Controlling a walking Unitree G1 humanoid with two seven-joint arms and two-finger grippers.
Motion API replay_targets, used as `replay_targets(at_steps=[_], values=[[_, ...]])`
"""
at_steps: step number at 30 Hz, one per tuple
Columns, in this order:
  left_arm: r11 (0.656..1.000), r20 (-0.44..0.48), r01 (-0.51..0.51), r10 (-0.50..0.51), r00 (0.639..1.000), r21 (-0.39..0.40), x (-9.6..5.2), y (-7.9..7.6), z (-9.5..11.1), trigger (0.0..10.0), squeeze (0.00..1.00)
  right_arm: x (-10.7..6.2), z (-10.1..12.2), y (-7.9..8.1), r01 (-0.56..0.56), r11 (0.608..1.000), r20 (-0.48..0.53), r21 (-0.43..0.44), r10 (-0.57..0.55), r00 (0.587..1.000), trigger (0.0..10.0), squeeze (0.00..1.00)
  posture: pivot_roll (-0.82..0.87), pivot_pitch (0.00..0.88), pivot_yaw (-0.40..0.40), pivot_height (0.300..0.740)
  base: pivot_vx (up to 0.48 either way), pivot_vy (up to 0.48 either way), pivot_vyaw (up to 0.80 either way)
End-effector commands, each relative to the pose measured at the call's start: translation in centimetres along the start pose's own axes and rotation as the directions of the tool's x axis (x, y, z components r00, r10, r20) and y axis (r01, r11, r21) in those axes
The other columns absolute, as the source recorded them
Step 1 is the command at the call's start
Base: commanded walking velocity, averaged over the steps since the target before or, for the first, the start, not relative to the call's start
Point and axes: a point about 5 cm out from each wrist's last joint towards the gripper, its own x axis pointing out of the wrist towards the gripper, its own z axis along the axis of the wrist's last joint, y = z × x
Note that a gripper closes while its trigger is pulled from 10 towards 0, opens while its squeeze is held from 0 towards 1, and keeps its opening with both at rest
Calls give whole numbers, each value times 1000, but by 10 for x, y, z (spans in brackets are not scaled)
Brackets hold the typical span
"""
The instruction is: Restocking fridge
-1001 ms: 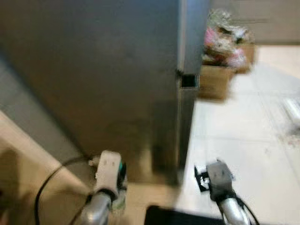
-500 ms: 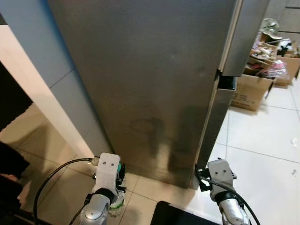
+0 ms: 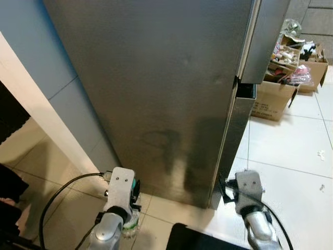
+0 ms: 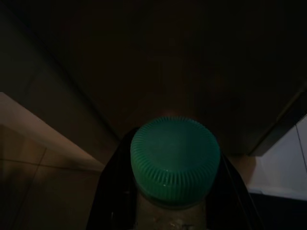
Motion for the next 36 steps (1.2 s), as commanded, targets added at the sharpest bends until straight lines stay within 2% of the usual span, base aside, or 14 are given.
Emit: replay_targets(at_steps=[1,2,3,6,8,11,12,14,15,26,32,33,34,36], values=[[1000,-22,-15,16,1000,26,-1,12,-3,10000,0,21,17,8,-26,999,34,33,25,999,10000,0,-60,220,99,740,0,0,0],[1000,-22,-15,16,1000,26,-1,12,-3,10000,0,21,17,8,-26,999,34,33,25,999,10000,0,-60,220,99,740,0,0,0],[999,-21,-17,17,1000,31,-1,13,-2,10000,0,32,27,10,-32,999,60,37,30,998,10000,0,-57,220,100,740,0,0,0],[999,-20,-20,20,1000,35,-1,15,-1,10000,0,41,36,11,-30,999,81,41,27,996,10000,0,-48,221,101,740,0,0,0],[999,-18,-28,29,999,38,-2,19,0,10000,0,56,53,12,-35,998,118,58,27,993,10000,0,-33,225,101,740,0,0,0],[999,-22,-33,33,999,38,-4,20,-1,10000,0,62,63,15,-33,997,137,70,23,990,9882,0,-35,226,102,740,0,0,0],[999,-27,-31,32,999,38,-5,20,-2,10000,0,62,66,17,-40,996,148,80,28,989,1020,0,-39,225,105,740,0,0,0],[999,-27,-31,32,999,38,-5,20,-2,10000,0,62,66,17,-40,996,148,80,28,989,1020,0,-39,225,105,740,0,0,0],[999,-31,-28,29,999,38,-6,19,-3,10000,0,63,69,19,-47,995,160,85,33,987,0,0,-41,223,106,740,0,0,0],[999,-31,-9,10,999,33,-2,14,-2,10000,0,69,76,16,-12,997,178,74,-2,984,0,0,-53,215,113,740,0,0,0],[999,-30,-5,6,1000,32,-1,13,0,10000,0,80,89,16,-41,998,195,58,29,980,0,0,-54,215,114,740,0,0,0],[999,-31,-4,5,1000,32,-1,13,0,10000,0,83,93,15,-33,998,200,58,21,980,6863,0,-54,215,114,740,0,0,0],[999,-32,-3,4,999,32,-1,13,-1,10000,0,86,97,14,-28,998,203,54,17,979,10000,0,-55,214,113,740,0,0,0],[999,-32,-3,4,999,32,-1,13,-1,10000,0,89,101,13,-13,999,206,51,2,979,10000,0,-53,213,112,740,0,0,0]])
